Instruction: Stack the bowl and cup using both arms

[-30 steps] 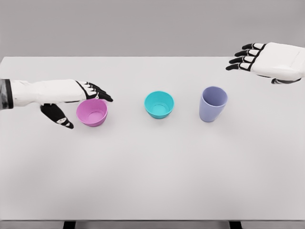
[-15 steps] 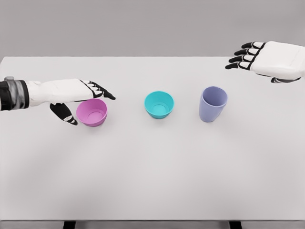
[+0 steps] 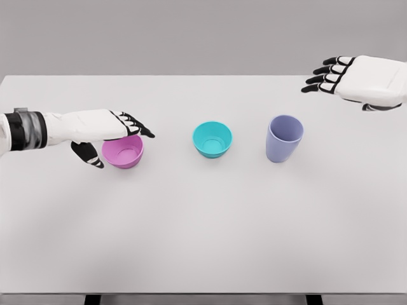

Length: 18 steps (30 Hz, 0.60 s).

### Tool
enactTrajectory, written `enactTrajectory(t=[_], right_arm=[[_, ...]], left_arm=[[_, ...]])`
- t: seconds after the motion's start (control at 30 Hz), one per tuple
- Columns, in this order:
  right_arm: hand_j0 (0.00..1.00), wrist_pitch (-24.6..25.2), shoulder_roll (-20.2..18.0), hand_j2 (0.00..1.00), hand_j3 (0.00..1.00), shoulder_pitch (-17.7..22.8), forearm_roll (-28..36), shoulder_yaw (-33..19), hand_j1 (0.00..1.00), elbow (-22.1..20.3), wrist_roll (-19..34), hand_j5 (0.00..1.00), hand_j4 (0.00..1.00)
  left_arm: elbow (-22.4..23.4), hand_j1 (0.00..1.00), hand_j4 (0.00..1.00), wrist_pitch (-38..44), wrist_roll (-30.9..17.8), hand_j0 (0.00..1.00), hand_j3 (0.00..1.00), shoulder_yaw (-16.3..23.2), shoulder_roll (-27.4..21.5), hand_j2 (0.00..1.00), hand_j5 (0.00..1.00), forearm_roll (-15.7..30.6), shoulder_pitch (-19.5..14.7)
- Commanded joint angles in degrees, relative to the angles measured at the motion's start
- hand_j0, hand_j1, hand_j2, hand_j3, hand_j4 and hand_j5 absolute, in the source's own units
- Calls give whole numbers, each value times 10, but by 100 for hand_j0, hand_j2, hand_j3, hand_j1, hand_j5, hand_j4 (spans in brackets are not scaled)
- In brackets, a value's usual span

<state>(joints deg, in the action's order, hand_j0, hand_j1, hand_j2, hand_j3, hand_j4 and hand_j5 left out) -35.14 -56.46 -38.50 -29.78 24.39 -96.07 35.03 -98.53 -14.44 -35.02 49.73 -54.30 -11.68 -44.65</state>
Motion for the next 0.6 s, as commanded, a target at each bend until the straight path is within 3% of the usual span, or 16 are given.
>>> enactTrajectory(t=[0.0, 0.57], right_arm=[[100, 1, 0, 100, 100, 0, 2, 3, 100, 0, 0, 100, 100], [100, 1, 0, 100, 100, -2, 2, 7, 100, 0, 0, 100, 100]], left_arm=[[1, 100, 100, 7, 0, 100, 100, 1, 0, 100, 100, 0, 0], [22, 100, 100, 43, 0, 100, 100, 1, 24, 100, 100, -4, 5]])
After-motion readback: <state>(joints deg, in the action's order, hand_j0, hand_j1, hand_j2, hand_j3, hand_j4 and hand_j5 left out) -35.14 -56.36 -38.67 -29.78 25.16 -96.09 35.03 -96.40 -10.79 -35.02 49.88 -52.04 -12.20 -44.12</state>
